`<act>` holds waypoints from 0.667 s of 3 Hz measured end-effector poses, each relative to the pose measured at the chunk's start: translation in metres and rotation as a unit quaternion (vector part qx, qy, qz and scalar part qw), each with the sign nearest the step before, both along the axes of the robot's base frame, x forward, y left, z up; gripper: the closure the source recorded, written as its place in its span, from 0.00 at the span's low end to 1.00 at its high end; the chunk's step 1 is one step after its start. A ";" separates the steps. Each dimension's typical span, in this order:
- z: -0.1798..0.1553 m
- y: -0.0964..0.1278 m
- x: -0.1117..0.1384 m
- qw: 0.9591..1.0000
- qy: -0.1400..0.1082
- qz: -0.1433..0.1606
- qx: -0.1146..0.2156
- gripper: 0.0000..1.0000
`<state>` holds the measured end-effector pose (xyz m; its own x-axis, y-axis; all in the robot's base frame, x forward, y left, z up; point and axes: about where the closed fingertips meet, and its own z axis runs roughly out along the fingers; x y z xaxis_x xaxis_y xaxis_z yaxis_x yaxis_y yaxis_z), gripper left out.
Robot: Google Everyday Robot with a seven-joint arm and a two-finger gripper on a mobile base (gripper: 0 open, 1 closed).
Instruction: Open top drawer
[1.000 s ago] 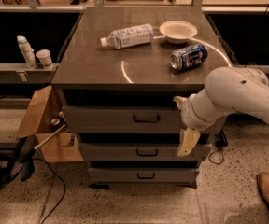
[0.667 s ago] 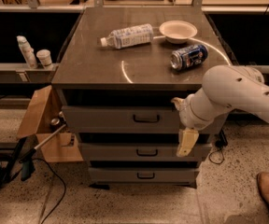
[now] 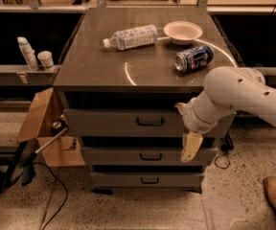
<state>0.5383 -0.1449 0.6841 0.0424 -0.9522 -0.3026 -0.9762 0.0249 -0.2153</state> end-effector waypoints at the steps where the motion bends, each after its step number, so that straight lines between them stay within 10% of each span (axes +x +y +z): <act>1: -0.001 -0.003 -0.001 1.000 -0.001 -0.007 -0.001 0.00; 2: -0.001 -0.007 0.004 1.000 -0.009 -0.015 -0.006 0.00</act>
Offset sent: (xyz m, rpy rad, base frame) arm 0.0115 -0.0131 -0.0002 -0.0210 -0.0432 -0.0553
